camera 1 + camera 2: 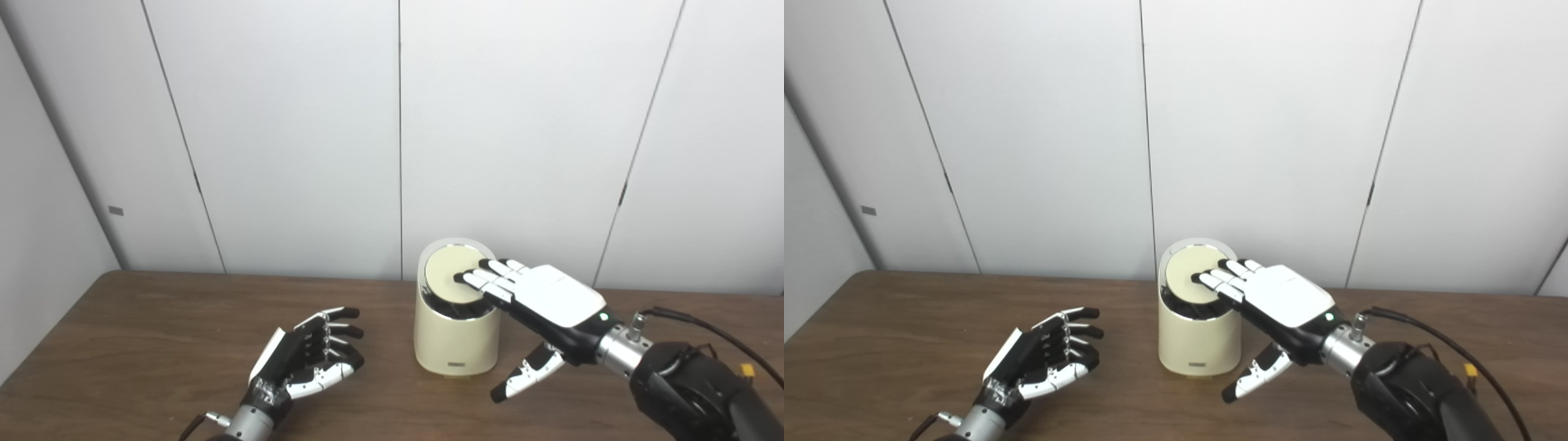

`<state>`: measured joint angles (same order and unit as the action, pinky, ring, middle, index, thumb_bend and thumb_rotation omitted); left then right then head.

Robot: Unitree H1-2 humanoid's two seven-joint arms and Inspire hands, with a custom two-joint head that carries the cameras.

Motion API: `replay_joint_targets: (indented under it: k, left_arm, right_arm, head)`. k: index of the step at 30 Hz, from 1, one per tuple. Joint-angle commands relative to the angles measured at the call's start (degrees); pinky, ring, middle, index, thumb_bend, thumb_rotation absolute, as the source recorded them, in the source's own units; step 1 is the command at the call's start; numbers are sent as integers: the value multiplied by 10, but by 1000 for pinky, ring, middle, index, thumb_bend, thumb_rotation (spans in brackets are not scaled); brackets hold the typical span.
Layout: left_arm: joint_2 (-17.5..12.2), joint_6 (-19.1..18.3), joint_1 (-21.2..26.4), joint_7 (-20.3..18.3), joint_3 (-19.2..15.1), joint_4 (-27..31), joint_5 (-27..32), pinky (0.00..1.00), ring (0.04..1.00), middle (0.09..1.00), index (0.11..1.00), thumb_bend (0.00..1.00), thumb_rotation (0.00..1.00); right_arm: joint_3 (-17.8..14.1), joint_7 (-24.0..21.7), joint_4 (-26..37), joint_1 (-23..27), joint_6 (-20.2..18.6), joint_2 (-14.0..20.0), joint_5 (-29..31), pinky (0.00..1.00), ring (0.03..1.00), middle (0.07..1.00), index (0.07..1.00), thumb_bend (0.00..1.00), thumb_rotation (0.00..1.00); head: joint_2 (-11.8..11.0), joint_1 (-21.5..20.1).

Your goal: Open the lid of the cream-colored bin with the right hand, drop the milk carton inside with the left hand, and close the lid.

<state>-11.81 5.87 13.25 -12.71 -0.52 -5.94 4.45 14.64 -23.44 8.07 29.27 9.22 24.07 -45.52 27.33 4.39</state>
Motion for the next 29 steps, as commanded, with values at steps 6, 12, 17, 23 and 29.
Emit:
replay_joint_targets:
  k: [6, 12, 17, 23, 29]
  left_arm:
    - [-11, 25, 21, -9, -3, 20, 11, 516, 639, 734, 822, 622, 184]
    - [-9, 34, 22, -15, -5, 22, 10, 563, 700, 790, 843, 597, 119]
    - [-9, 48, 25, -16, -5, 19, 9, 591, 723, 807, 865, 601, 93]
    - [-11, 73, 33, -9, -7, 16, -4, 649, 738, 815, 880, 677, 53]
    - [-7, 79, 42, -10, -11, 11, 10, 645, 739, 811, 882, 756, 49]
  right_arm:
    - [-79, 67, -20, -28, -28, -29, 103, 773, 928, 947, 975, 864, 406]
    - [-117, 111, -82, -59, -3, -39, 179, 740, 876, 940, 973, 836, 426]
    - [-138, 147, -149, -74, 16, -50, 234, 779, 879, 932, 966, 866, 419]
    - [-141, 172, -196, -84, 57, -58, 279, 744, 848, 909, 931, 852, 350]
    - [-139, 195, -227, -89, 104, -68, 297, 721, 829, 907, 922, 831, 341]
  head:
    - [1, 1]
    - [1, 0]
    - [0, -1]
    - [1, -7]
    - [2, -14]
